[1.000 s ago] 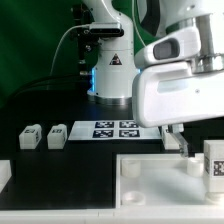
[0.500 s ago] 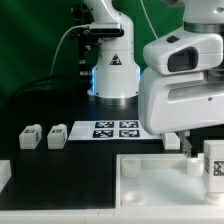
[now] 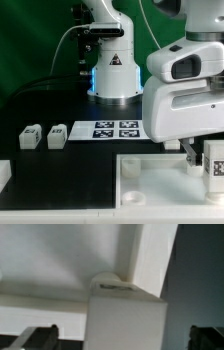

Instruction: Assemble one leg

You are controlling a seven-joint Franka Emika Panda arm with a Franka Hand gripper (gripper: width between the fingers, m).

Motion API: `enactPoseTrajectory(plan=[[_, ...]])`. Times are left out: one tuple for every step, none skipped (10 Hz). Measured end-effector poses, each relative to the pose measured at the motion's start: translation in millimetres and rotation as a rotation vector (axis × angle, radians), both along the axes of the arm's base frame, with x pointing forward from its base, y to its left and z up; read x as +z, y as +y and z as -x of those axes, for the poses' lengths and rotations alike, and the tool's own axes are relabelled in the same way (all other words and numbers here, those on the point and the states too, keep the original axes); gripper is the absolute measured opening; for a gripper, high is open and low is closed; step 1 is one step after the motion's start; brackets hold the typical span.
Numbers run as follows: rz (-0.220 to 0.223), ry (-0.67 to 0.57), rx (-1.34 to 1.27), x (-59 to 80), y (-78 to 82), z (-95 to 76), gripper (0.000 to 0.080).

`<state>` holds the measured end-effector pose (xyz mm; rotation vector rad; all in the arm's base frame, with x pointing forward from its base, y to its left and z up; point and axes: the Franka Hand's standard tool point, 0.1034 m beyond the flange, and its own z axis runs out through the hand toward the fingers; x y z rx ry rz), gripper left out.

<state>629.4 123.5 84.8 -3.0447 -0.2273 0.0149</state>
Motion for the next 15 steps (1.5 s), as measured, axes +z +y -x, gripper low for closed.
enactPoseTrajectory(plan=[[0.0, 0.0, 0.0, -0.1, 0.0, -0.3, 0.0526], [0.0, 0.0, 0.0, -0.5, 0.0, -0.1, 0.0526], [0.0, 0.001, 0.0, -0.7, 0.0, -0.1, 0.0392], [0.005, 0.0, -0.005, -1.3, -4.5, -0.7, 0.0298], [0.006, 0.004, -0.043, -1.3, -4.7, -0.8, 0.0297], [0.005, 0.005, -0.057, -1.4, -4.7, -0.8, 0.0297], [-0.004, 0.023, -0.226, -2.8, -6.2, -1.5, 0.0297], [-0.038, 0.042, -0.433, -5.0, -12.1, -11.8, 0.0297], [-0.047, 0.068, -0.661, -6.8, -15.7, -16.0, 0.0296], [-0.042, 0.094, -0.874, -6.9, -17.4, -15.4, 0.0297], [-0.041, 0.113, -0.99, -6.8, -18.1, -15.3, 0.0297], [-0.038, 0.127, -1.137, -7.2, -20.0, -14.5, 0.0297], [-0.023, 0.134, -1.237, -6.4, -18.6, -12.5, 0.0297], [-0.021, 0.146, -1.32, -6.7, -20.0, -12.1, 0.0297], [-0.018, 0.151, -1.364, -6.8, -20.3, -11.9, 0.0297]])
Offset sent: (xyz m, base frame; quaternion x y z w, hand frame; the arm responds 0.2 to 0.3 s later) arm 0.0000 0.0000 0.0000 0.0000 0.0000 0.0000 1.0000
